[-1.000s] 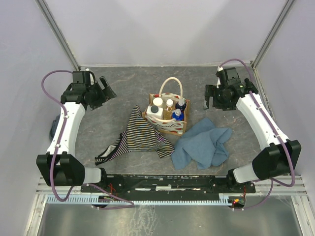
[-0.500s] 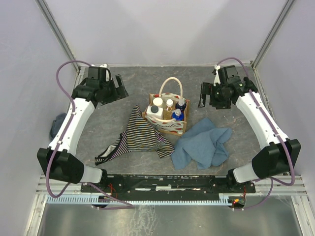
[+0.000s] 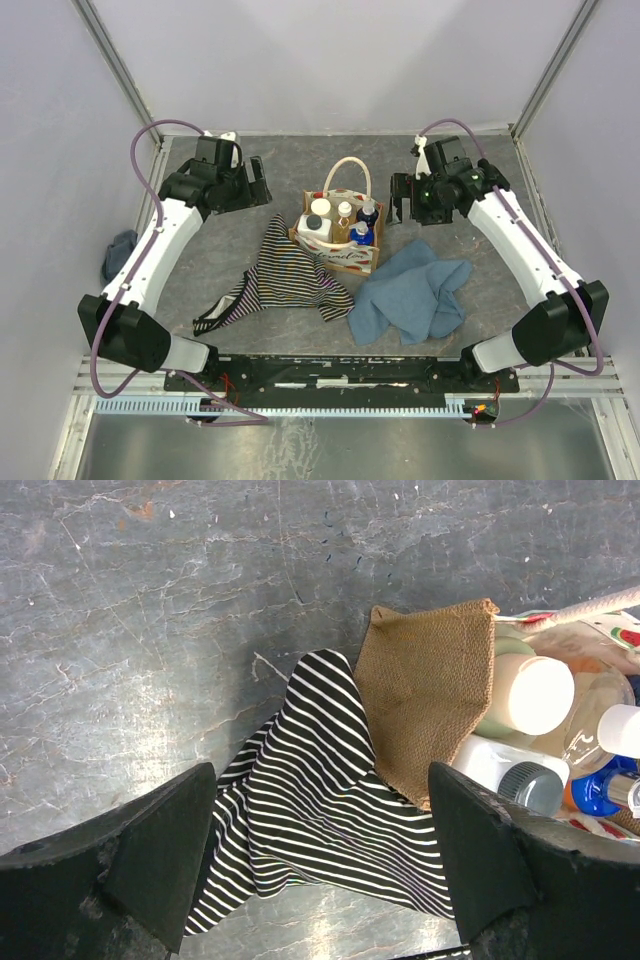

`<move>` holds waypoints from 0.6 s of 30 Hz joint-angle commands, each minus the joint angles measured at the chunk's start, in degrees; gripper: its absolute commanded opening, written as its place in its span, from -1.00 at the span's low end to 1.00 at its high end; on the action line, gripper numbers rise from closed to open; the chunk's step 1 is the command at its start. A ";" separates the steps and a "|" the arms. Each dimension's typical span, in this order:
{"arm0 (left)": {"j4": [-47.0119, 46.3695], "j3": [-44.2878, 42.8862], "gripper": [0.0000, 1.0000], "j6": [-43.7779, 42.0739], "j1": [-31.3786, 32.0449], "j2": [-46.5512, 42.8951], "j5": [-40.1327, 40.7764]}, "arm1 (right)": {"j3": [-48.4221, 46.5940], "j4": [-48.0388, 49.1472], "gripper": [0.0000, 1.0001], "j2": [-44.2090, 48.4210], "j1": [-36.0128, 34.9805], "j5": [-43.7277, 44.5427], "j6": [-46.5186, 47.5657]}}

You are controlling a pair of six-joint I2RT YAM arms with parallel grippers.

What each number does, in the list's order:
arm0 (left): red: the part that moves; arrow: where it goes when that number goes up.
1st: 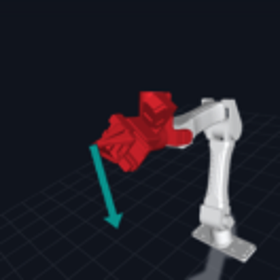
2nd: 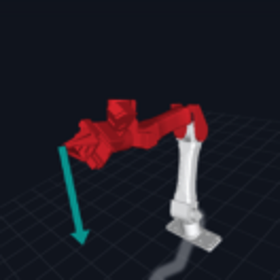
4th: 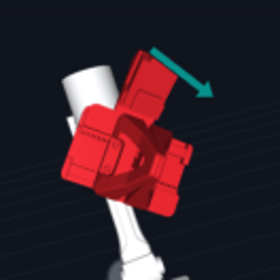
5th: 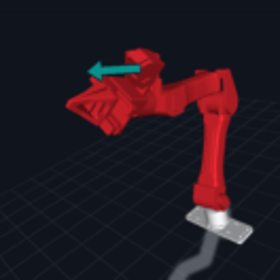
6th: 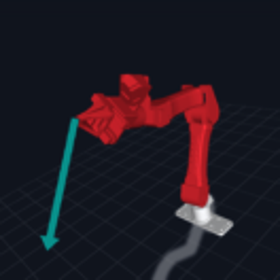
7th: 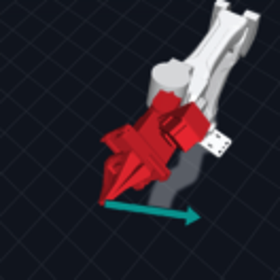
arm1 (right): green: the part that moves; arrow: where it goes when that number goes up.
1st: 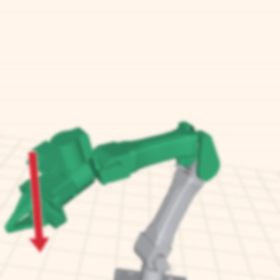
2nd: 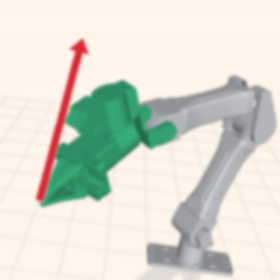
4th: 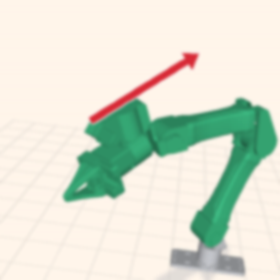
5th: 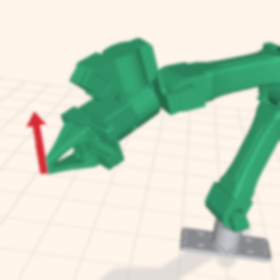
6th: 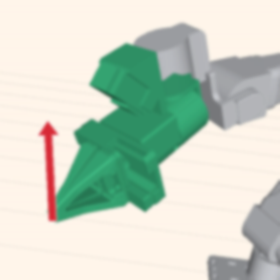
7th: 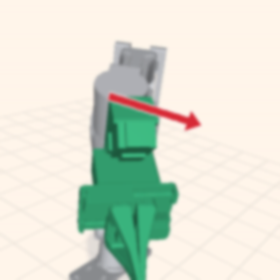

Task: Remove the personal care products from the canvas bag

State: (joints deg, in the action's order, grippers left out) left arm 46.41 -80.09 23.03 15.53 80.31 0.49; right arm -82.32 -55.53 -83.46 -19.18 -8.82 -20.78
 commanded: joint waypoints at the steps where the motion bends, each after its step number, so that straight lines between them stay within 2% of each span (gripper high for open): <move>1: -1.46 0.08 0.84 -2.85 0.56 -1.96 1.20 | -1.51 2.15 0.94 0.86 -2.12 0.05 -1.01; 3: -2.43 1.16 0.84 -2.50 0.84 -2.60 0.97 | -0.97 4.33 0.92 1.57 -4.92 -0.16 -0.72; 7: -3.82 3.44 0.83 -0.79 1.87 -3.45 0.34 | -1.71 8.07 0.91 2.08 -10.60 5.63 1.55; 18: -4.40 5.65 0.83 2.52 3.27 -6.61 -2.51 | -10.39 9.70 0.92 -8.35 -10.74 5.37 4.85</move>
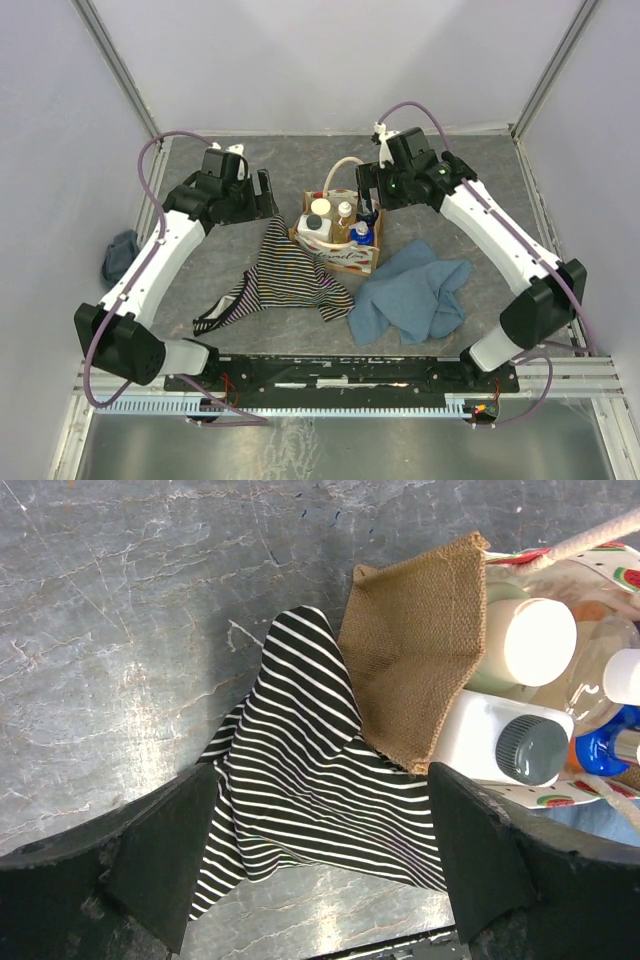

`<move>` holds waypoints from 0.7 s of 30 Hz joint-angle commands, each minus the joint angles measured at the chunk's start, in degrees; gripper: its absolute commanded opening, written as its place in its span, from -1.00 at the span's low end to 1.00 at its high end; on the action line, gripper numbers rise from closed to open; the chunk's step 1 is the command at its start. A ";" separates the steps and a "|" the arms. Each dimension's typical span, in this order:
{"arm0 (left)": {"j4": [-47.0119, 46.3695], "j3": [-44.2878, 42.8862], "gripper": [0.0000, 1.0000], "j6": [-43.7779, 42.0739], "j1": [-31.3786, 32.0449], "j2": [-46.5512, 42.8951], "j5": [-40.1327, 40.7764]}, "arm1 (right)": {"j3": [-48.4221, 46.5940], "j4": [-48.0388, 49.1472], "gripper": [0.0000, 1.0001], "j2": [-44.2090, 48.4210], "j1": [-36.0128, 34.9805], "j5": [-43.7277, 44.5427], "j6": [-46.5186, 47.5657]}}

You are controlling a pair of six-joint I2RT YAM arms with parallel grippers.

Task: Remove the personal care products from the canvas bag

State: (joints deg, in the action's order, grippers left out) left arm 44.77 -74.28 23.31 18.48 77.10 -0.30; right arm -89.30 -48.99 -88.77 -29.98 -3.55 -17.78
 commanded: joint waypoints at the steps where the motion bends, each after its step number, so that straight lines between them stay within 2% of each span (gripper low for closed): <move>1: -2.76 -0.09 0.83 2.26 0.39 -3.73 -1.60 | -3.70 3.81 0.91 -3.66 0.09 -0.71 1.87; 9: -2.38 1.05 0.83 2.03 0.42 -5.27 -0.77 | -5.57 4.60 0.73 -6.43 0.08 -2.82 2.68; 18: -0.99 1.73 0.83 1.33 0.46 -4.86 1.14 | 0.31 0.71 0.74 -1.65 0.07 6.52 3.37; 21: 0.12 2.88 0.83 1.37 0.42 -4.92 1.57 | 5.54 -0.64 0.78 2.19 0.08 11.37 0.84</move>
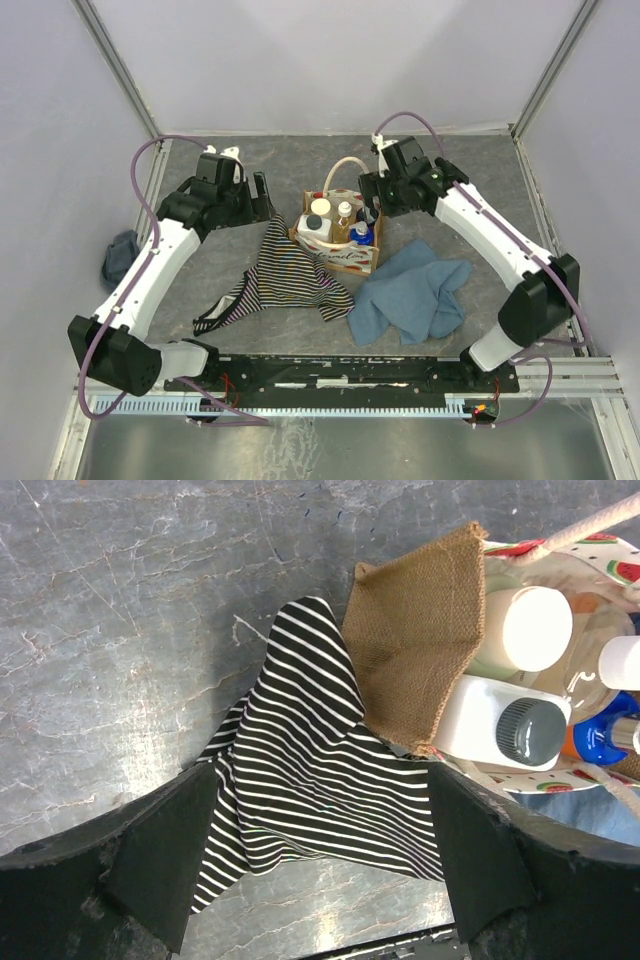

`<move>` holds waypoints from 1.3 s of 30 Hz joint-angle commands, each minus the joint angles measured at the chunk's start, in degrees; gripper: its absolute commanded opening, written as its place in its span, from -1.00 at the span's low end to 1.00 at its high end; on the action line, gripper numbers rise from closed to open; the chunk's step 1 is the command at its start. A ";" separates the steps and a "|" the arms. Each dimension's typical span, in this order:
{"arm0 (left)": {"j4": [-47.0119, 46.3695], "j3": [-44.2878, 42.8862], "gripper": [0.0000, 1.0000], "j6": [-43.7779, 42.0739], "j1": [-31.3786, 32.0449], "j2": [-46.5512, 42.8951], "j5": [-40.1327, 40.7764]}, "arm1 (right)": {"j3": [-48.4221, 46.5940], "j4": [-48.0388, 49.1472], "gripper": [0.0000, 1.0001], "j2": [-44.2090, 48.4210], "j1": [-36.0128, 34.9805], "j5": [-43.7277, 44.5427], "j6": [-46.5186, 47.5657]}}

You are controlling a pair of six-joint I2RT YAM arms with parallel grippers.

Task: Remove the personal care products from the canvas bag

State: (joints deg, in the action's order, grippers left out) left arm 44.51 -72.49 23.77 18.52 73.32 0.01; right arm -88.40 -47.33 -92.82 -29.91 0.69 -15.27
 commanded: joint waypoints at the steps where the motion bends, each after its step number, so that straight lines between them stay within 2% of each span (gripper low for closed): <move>1: 0.48 1.87 0.83 1.15 0.37 -1.34 1.30 | 7.18 -2.47 0.79 7.65 0.07 7.67 -2.58; 5: -1.79 8.46 0.83 2.93 0.38 -2.17 -0.47 | 16.38 -3.67 0.81 13.09 0.11 6.05 -6.34; 11: -4.20 16.20 0.83 6.57 0.83 -2.20 -3.19 | 27.54 -4.99 0.79 20.58 -0.23 -1.34 -14.04; 15: -8.54 20.22 0.80 9.64 3.85 -3.38 -6.45 | 32.14 -7.84 0.80 21.83 -0.72 1.22 -17.15; 19: -11.27 22.00 0.80 12.55 9.02 -1.65 -6.65 | 33.74 -9.68 0.87 20.04 -0.75 2.12 -20.00; 21: -11.53 22.22 0.81 13.15 11.48 1.10 -6.39 | 34.28 -9.92 0.99 18.77 -0.86 3.49 -21.53; 23: -10.95 21.93 0.81 13.82 13.09 4.29 -5.11 | 34.39 -10.47 1.00 16.91 -0.91 5.12 -22.74; 29: -7.59 20.31 0.92 15.09 13.56 10.55 0.69 | 33.08 -12.60 1.00 7.42 -0.89 10.68 -26.27; 34: -5.85 20.60 0.99 15.27 9.95 12.11 2.56 | 31.53 -9.85 1.00 3.26 1.99 11.73 -27.69; 39: -8.59 24.59 1.00 15.08 -2.19 10.61 -1.92 | 31.50 -4.04 1.00 0.64 13.43 6.54 -26.27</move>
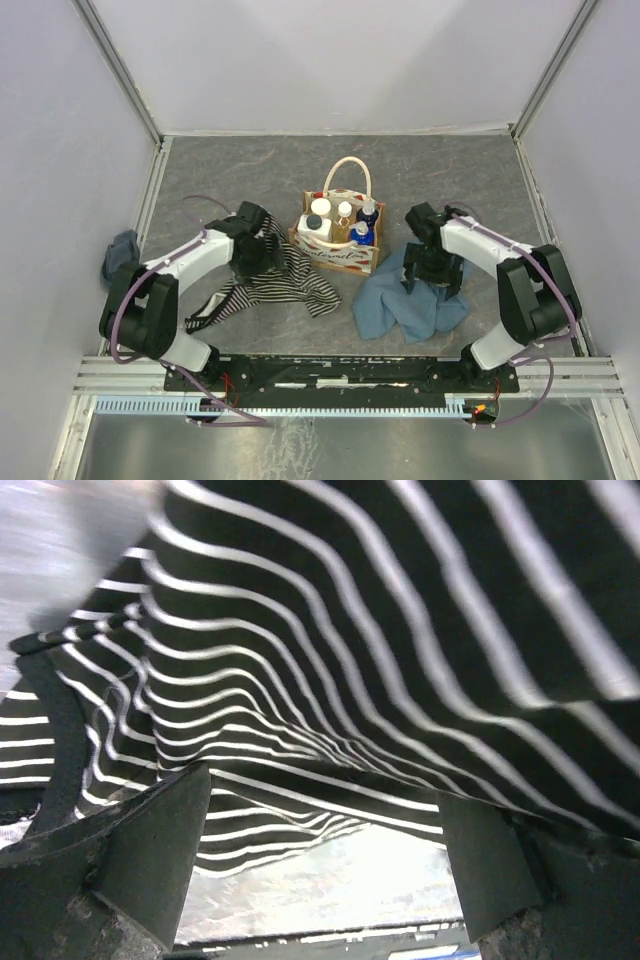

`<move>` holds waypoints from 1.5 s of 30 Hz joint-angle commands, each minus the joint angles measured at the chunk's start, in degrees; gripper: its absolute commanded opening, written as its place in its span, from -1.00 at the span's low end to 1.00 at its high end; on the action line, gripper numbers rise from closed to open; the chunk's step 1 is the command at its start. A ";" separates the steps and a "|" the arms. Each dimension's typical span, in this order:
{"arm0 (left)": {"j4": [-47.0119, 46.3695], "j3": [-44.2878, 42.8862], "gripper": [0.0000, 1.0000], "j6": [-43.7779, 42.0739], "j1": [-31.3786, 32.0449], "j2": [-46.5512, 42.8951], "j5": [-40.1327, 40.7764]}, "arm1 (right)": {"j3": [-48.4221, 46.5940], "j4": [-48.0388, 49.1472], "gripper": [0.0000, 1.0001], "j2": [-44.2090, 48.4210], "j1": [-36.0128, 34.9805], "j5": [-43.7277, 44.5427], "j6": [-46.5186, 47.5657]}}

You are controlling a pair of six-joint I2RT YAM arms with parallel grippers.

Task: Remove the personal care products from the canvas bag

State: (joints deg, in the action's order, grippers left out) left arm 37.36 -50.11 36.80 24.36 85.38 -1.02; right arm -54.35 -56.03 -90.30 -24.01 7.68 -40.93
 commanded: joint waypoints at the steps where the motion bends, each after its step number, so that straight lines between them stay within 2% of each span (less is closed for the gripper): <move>1: -1.87 2.55 1.00 1.87 -9.87 -1.60 -1.27 | -3.44 4.96 1.00 -3.00 9.99 -0.43 0.18; 4: -1.98 2.02 0.99 0.99 -15.51 -1.43 -1.40 | -6.44 5.47 1.00 -6.74 16.30 0.34 1.95; 11: -0.28 -3.55 0.99 -3.56 -38.93 -0.58 -3.27 | -16.89 3.47 1.00 -15.80 38.30 -0.58 4.83; 14: 3.11 -8.54 0.99 -3.72 -42.75 -1.89 2.13 | -21.39 2.01 1.00 -14.12 41.20 4.58 4.70; 17: 2.62 -11.11 0.95 -2.14 -42.00 -8.78 1.69 | -23.45 1.79 0.98 -7.13 39.73 4.24 5.41; 19: 2.07 -12.05 0.94 -1.16 -39.05 -13.06 0.93 | -23.41 1.87 0.99 -1.85 36.50 3.91 6.20; 23: 3.54 -11.61 0.95 0.02 -31.87 -14.51 -3.11 | -22.40 0.61 1.00 2.45 29.10 -3.53 7.18; 28: -0.32 -4.68 0.91 2.91 -27.32 -12.97 -11.73 | -19.17 -1.02 1.00 0.07 22.84 -7.56 7.22; 32: -3.97 -1.01 0.90 5.16 -24.97 -11.66 -14.23 | -17.04 0.09 1.00 -4.20 22.26 -10.27 7.16; 35: -4.27 -1.32 0.89 5.22 -23.73 -9.55 -14.10 | -17.71 -0.11 1.00 -8.66 22.16 -9.69 9.09; 40: -3.88 -2.40 0.90 4.47 -22.52 -4.80 -12.40 | -22.27 -2.35 1.00 -17.20 22.74 -2.41 9.49; 45: -2.23 -5.36 0.93 2.82 -22.92 1.95 -7.81 | -25.09 -0.58 1.00 -21.12 26.92 -3.71 7.47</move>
State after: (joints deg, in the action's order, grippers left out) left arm 35.55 -51.68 39.68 1.74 83.53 -12.01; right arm -74.89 -56.97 -110.08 -0.34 2.04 -32.32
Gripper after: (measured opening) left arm 0.956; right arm 0.999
